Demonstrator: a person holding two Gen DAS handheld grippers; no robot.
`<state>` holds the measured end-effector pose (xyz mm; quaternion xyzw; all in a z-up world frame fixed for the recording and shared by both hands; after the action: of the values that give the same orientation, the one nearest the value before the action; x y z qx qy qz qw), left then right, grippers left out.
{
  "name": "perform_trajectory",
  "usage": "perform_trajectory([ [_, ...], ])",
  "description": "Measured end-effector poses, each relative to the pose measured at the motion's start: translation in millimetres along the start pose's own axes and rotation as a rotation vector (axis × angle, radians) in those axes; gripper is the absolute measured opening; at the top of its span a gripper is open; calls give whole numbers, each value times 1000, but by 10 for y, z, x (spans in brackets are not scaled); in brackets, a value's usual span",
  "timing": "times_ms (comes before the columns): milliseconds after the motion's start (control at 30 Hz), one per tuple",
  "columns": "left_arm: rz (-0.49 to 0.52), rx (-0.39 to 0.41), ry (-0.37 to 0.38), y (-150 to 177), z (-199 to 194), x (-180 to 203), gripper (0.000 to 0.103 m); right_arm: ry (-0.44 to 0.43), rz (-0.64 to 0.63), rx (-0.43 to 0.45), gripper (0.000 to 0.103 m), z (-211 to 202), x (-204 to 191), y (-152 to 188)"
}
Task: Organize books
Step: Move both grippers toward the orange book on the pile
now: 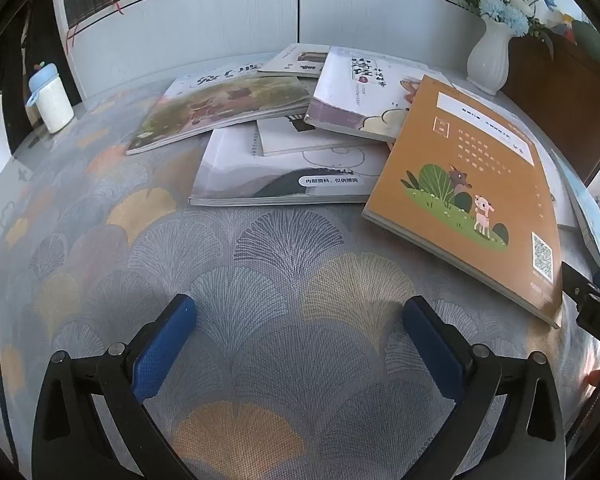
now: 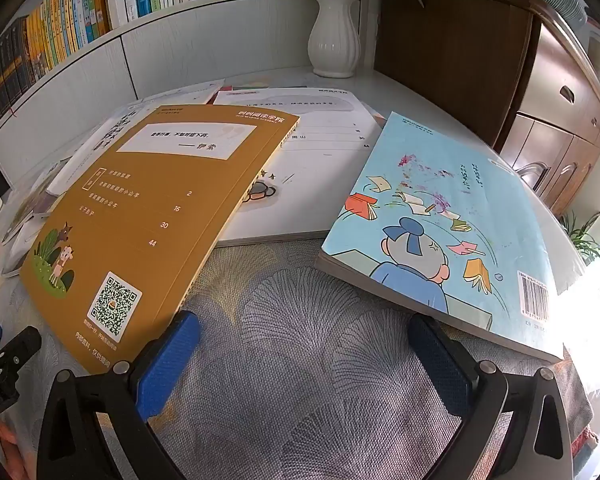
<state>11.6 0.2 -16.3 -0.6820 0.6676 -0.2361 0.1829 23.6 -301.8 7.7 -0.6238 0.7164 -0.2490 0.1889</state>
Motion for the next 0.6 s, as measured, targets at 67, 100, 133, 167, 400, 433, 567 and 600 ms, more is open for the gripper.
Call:
perform_trajectory([
  [67, 17, -29, 7, -12, 5, -10, 103, -1, 1, 0, 103, 0, 1, 0],
  [100, 33, -46, 18, -34, 3, -19, 103, 0, 0, -1, 103, 0, 0, 0],
  [133, 65, -78, 40, -29, -10, -34, 103, -2, 1, -9, 103, -3, 1, 1],
  [167, 104, -111, 69, -36, -22, -51, 103, -3, 2, -29, 103, -16, 1, 8],
  [400, 275, -240, 168, 93, -142, -185, 103, 12, 29, -224, 103, -341, -65, 386],
  [433, 274, -261, 168, 93, -153, -207, 103, 16, 34, -223, 103, -387, -43, 417],
  [567, 229, -267, 185, 15, -178, -318, 102, 33, 49, -249, 103, -507, -55, 611],
  [600, 224, -260, 193, -18, -196, -353, 102, 33, 55, -260, 103, -513, -44, 620],
])
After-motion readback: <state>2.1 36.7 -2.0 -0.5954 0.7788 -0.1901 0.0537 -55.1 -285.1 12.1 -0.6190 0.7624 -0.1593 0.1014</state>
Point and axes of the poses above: each gripper's, at about its wrist camera, not at the fingertips, and z roughly the way its jaws point, x to its right, y to its underside, the point moved 2 cm from there along z, roughly the way its jaws point, and after that the axes turned 4 degrees about y, right-handed, at the moved point
